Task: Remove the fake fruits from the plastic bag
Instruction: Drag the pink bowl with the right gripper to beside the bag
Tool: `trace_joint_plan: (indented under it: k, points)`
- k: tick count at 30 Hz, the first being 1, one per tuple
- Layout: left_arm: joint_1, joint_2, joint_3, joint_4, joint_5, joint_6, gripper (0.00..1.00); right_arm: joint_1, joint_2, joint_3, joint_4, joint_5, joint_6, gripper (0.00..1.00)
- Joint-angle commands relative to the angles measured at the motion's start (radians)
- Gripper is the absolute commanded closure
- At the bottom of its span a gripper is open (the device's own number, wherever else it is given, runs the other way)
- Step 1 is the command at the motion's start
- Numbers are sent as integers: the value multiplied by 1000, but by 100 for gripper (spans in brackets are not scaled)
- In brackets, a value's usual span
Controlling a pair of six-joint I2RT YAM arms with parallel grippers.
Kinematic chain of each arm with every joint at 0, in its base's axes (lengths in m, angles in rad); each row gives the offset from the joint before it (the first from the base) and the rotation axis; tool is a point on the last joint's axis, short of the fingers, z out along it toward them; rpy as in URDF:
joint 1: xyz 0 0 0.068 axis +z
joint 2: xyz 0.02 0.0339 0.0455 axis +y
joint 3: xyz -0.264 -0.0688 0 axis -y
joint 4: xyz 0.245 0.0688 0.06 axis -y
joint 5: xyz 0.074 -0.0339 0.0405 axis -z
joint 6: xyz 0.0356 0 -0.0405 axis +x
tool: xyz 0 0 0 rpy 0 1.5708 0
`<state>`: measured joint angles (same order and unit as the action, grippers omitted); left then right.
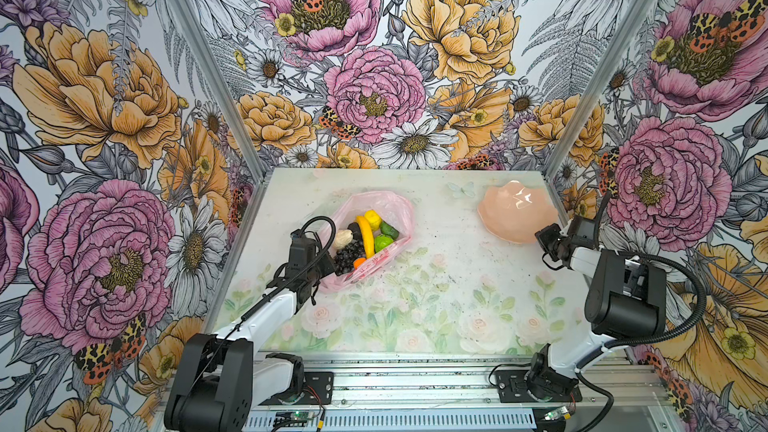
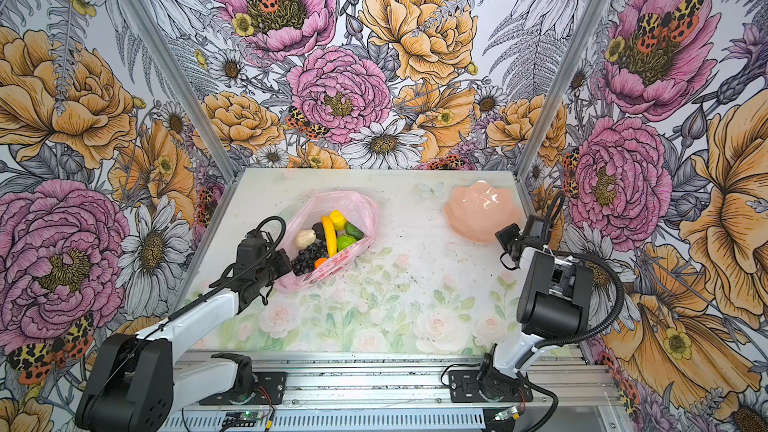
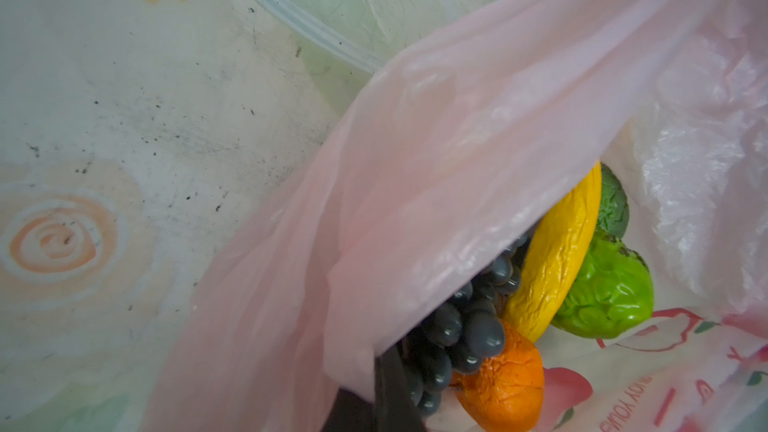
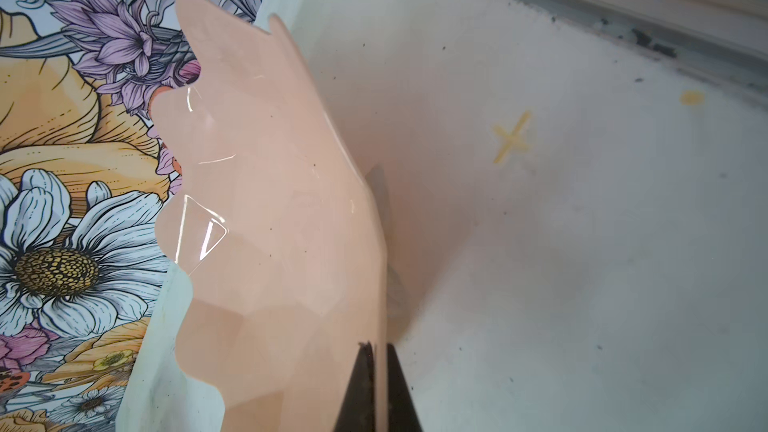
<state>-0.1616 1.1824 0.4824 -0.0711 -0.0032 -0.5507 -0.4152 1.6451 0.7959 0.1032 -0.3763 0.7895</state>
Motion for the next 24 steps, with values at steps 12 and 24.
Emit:
trace_joint_plan:
  k: [12, 24]
  points:
    - [-5, -12, 6, 12, -39, 23, 100, 208, -425, -194, -221, -236, -113, 100]
    - [-9, -9, 5, 18, -69, 31, 100, 467, -641, -289, -421, -201, -111, 100]
